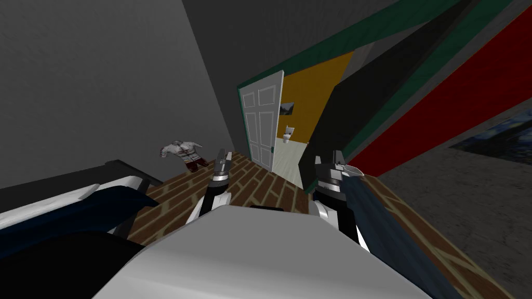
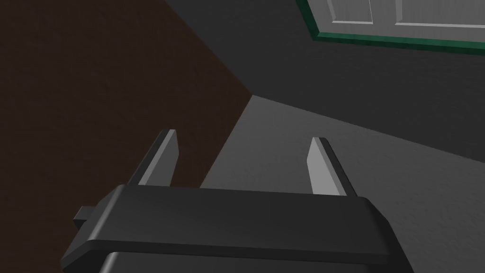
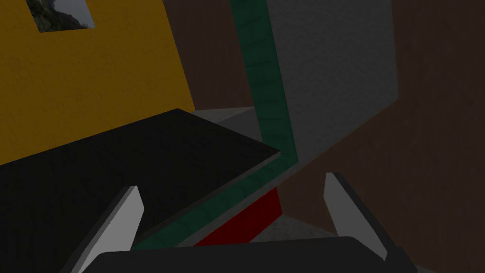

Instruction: Push the door open

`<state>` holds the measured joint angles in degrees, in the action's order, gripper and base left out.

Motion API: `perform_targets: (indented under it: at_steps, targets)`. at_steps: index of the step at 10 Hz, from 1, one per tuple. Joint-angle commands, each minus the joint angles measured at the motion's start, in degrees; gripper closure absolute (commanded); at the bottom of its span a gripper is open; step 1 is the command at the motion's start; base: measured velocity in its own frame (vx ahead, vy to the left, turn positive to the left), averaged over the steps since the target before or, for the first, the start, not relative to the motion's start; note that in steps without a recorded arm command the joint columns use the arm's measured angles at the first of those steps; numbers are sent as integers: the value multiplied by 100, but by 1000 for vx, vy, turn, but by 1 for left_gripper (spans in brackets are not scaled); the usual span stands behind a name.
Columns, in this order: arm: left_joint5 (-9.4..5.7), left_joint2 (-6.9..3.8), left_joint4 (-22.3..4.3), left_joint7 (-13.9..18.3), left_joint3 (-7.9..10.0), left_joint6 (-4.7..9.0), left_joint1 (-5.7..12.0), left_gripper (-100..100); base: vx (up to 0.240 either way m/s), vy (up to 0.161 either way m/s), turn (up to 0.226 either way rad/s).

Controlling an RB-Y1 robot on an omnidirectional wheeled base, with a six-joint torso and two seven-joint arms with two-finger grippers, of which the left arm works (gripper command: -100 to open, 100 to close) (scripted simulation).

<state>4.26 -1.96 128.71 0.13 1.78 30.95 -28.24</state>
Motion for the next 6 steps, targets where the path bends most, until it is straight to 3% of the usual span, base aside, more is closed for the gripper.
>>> perform_targets:
  at_steps: [1,6]
  targets:
    - [1,-39,-207,8,-41,36,41,-100,209,31,-77]
    - [2,-114,-712,29,-143,125,141,-100,131,-2,-61]
